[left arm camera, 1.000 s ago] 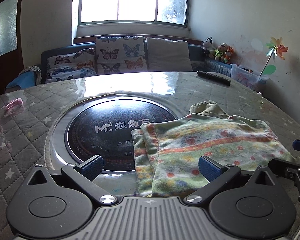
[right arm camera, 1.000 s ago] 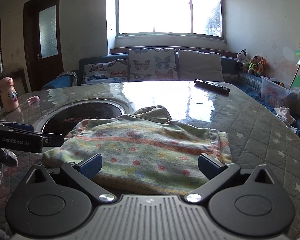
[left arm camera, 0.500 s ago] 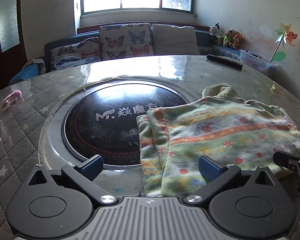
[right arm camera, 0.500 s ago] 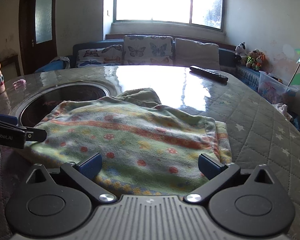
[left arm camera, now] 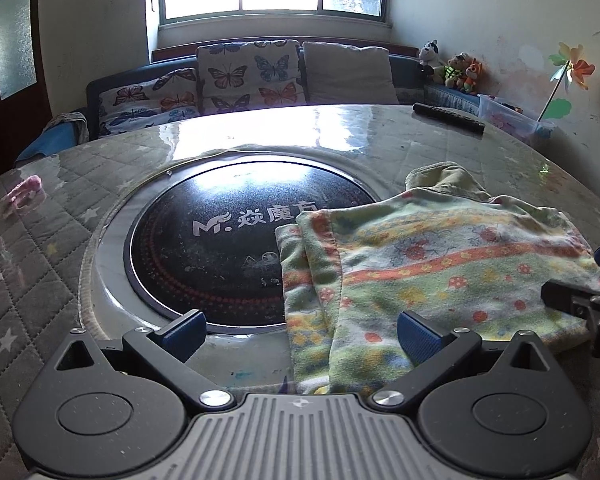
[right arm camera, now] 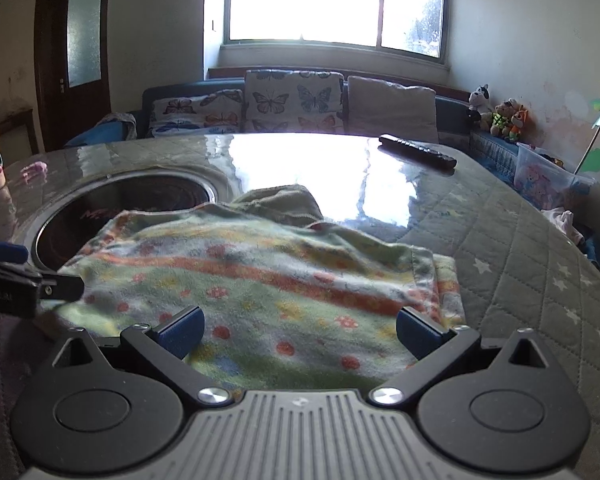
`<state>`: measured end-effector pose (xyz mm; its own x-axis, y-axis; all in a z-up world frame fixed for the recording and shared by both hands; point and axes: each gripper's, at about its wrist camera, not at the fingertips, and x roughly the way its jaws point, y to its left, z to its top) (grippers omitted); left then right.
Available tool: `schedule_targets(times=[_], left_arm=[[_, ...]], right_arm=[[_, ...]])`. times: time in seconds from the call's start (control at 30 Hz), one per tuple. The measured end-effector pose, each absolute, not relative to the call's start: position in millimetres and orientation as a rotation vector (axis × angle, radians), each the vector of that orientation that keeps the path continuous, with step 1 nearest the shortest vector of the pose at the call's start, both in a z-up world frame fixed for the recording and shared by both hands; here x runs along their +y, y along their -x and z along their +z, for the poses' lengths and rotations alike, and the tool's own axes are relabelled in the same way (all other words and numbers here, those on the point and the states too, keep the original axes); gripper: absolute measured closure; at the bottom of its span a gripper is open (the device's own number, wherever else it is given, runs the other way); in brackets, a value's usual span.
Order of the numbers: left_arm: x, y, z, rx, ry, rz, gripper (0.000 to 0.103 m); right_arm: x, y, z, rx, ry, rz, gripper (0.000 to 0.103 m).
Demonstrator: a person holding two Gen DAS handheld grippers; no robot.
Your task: Fold clothes
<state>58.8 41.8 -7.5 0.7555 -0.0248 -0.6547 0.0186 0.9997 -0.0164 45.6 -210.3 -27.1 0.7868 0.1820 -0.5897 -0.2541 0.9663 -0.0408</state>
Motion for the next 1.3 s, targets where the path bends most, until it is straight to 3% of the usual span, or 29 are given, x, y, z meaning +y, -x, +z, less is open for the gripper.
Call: schedule_targets(times=[1.0,1.3], left_arm=[[51,-66,-10,0.725,0.01,0.011,0.0],[50,-63,-9,0.724,-0.001,0.024,0.0]], right_arm=[[-212,-115,-30,0.664,0.129,0.179,0.0],[-211,-74,-11,0.592,0.127,0.283,0.0]])
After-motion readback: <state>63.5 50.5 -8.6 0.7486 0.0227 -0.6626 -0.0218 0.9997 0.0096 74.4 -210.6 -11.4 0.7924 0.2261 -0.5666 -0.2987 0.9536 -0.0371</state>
